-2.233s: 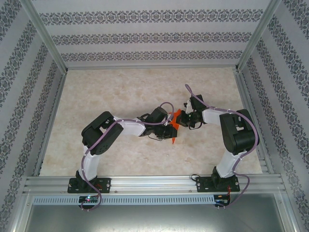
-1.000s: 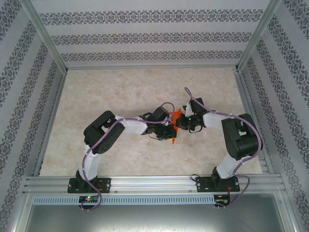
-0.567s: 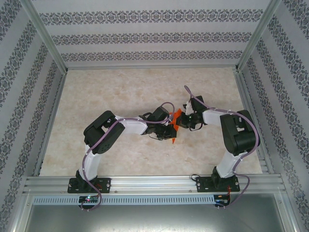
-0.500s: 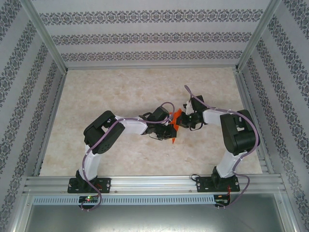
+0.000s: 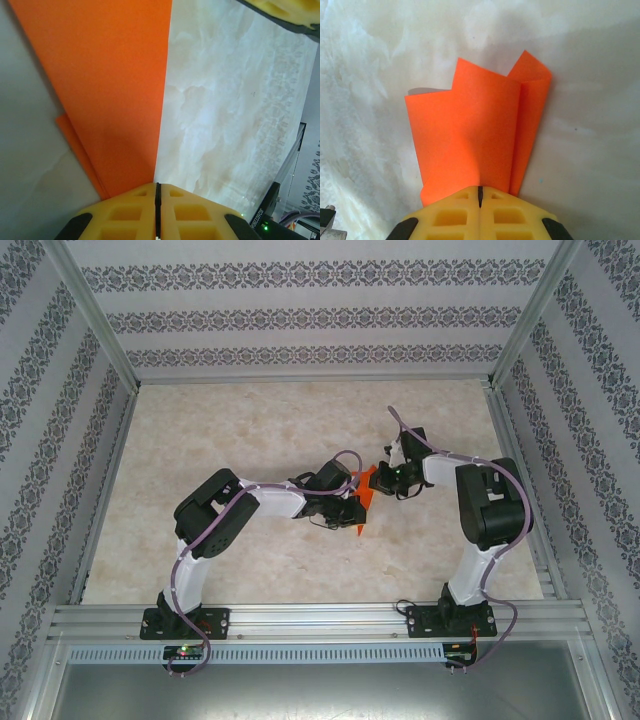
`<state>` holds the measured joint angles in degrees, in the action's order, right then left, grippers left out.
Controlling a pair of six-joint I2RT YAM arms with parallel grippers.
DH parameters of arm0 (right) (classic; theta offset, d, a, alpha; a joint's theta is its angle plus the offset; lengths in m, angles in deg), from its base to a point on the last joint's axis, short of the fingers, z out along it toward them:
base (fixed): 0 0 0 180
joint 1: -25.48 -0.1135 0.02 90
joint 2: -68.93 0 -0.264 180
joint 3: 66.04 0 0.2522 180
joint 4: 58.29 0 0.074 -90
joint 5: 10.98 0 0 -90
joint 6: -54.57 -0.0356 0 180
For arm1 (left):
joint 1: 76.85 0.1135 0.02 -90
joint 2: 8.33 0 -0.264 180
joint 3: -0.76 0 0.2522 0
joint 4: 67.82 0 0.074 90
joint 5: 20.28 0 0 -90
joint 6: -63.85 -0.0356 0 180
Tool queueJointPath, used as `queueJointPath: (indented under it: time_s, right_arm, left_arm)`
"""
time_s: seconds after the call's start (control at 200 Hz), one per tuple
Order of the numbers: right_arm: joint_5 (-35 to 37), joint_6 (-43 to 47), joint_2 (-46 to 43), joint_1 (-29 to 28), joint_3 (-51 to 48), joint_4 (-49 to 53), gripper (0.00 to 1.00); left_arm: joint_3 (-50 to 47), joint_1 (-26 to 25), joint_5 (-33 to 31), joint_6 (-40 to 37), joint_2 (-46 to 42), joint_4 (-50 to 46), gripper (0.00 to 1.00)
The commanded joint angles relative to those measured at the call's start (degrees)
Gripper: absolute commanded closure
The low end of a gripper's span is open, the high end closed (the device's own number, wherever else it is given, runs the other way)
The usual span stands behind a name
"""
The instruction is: Fold a paper plane with a square sheet of paper (fold left side to right side)
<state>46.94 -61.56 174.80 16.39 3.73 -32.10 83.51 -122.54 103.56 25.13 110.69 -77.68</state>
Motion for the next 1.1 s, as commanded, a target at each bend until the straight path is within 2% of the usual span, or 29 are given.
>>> queueJointPath:
  time_s: [0.0,0.155,0.425,0.764,0.984,1.094]
  right_arm:
    - [5.44,1.18,2.38,1.69,2.73,-2.41,1.0]
    - [4.73,0.72,3.68,2.34,4.18,-2.4,1.0]
    - [-1.94,-0.84,6.96,5.0,6.82,-2.92,1.0]
    - [-5.92,-4.09,10.72,7.66,11.74,-1.75,1.0]
    - [-6.59,-4.87,12.87,8.28,15.48,-0.55,1.0]
    - [-5.84,-4.37,11.28,8.93,15.72,-0.8,1.0]
  left_arm:
    - [-0.89,-0.98,0.46,0.83,2.53,-5.75,0.89]
    - [-0.92,-0.98,0.43,0.83,2.49,-5.74,0.89]
    - [-1.2,-1.02,0.53,0.92,2.41,-5.64,0.9]
    - [-1.22,-0.98,0.57,0.88,2.33,-5.66,0.9]
    - [-1.06,-0.98,0.61,0.96,2.42,-5.69,0.9]
    - [-1.09,-0.98,0.68,0.88,2.35,-5.39,0.9]
